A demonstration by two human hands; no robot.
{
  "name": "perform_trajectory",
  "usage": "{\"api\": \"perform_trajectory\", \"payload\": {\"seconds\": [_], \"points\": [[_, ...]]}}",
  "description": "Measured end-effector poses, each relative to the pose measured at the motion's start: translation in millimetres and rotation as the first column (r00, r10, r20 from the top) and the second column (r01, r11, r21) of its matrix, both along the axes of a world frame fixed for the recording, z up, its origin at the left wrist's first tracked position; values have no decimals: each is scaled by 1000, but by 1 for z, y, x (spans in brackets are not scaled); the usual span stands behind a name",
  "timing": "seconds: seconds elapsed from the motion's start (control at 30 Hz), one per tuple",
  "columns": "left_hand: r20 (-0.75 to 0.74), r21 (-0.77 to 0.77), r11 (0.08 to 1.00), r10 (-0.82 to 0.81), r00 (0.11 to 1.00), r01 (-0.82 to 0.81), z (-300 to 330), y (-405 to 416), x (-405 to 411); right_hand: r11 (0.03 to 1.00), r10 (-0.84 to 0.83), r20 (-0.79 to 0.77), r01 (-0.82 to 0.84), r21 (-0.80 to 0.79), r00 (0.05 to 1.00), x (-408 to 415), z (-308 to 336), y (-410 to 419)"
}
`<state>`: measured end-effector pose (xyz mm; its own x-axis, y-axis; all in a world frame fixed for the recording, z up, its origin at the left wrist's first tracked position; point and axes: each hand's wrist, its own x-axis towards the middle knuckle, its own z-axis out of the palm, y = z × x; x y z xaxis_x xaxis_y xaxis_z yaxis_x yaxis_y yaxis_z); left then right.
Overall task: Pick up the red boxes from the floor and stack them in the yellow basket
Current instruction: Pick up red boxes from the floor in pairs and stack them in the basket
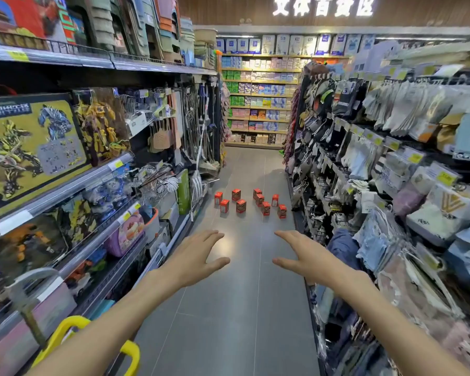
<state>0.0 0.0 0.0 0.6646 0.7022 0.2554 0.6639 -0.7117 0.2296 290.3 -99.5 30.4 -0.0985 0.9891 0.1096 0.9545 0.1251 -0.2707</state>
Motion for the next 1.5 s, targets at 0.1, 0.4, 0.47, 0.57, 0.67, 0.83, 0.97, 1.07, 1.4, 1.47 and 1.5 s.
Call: {"api": "perform_trajectory", "payload": {"seconds": [0.1, 0.4, 0.47, 0.57, 0.67, 0.83, 0.97, 1.07, 1.4, 1.47, 1.5], "points": [[14, -4, 1000, 8, 1000, -8, -12, 55, 10, 1000, -6, -1, 6, 8, 1000, 10, -9, 53], [29, 11, 1000, 26, 999, -26, -16, 277, 45, 1000, -16, 40, 17, -24, 999, 47, -4, 279], [19, 1, 1000, 24, 1000, -24, -11, 326, 56, 1000, -21, 38, 21, -8, 999, 57, 1, 331], [18, -6, 1000, 21, 1000, -21, -10, 400, 75, 999, -33, 28, 32, 15, 999, 76, 1, 401], [18, -31, 999, 24, 1000, -23, -13, 469, 100, 999, -37, 7, 37, 17, 999, 99, -4, 467], [-4, -47, 999, -3, 1000, 3, -33, 585, 154, 998, -58, 14, 58, 13, 998, 156, -29, 588], [-27, -38, 999, -10, 1000, 9, -39, 692, 205, 998, -68, -2, 68, 14, 998, 210, -32, 693], [-29, -20, 1000, 2, 1000, -2, -38, 780, 241, 998, -46, 6, 46, 35, 999, 251, -28, 775], [39, -54, 996, 67, 997, -65, -53, 1032, 307, 999, -3, -38, 1, -43, 999, 328, -35, 1047], [36, -49, 997, 66, 997, -64, -68, 1090, 319, 999, 9, -1, -9, -36, 1000, 341, -48, 1106], [31, -44, 997, 65, 997, -64, -75, 1120, 325, 999, 14, 7, -13, -33, 1000, 347, -54, 1136]]}}
